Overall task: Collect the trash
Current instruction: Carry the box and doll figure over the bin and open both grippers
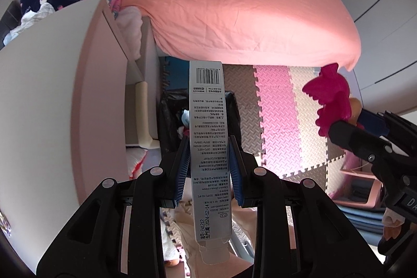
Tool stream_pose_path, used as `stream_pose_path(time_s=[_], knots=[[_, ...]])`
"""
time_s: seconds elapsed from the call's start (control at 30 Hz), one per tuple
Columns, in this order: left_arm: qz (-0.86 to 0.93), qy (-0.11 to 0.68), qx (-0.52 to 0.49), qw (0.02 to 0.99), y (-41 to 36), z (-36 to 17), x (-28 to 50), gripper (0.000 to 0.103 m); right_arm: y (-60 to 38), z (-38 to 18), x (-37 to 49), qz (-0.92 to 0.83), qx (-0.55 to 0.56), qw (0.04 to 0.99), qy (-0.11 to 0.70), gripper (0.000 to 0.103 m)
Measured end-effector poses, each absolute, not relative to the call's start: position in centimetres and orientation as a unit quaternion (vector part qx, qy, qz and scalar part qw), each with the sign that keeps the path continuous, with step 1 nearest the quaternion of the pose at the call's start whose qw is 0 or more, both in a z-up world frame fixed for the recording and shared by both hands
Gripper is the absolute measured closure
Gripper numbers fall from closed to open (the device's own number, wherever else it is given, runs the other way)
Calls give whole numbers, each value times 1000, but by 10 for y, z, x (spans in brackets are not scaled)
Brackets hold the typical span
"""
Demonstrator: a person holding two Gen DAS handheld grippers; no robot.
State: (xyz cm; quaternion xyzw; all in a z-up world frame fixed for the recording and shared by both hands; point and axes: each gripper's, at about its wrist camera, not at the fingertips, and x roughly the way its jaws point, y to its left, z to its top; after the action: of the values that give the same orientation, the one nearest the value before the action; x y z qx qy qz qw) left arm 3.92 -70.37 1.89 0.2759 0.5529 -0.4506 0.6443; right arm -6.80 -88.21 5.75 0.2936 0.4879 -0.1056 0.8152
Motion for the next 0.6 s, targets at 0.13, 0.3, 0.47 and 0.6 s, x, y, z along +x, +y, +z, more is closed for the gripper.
stream_pose_path(time_s=[0.13,0.3,0.47,0.6], knots=[[-413,530,326,665,-708,11,37,10,-893,54,-70,-141,319,804,482,25],[-417,506,322,683,-697,19,38,6,-901,58,-82,-160,336,807,459,19],[-415,508,324,682,-696,16,41,6,-903,58,-85,-151,346,806,455,13],[-411,514,320,681,-689,14,43,6,-897,58,-82,-146,345,807,457,12]])
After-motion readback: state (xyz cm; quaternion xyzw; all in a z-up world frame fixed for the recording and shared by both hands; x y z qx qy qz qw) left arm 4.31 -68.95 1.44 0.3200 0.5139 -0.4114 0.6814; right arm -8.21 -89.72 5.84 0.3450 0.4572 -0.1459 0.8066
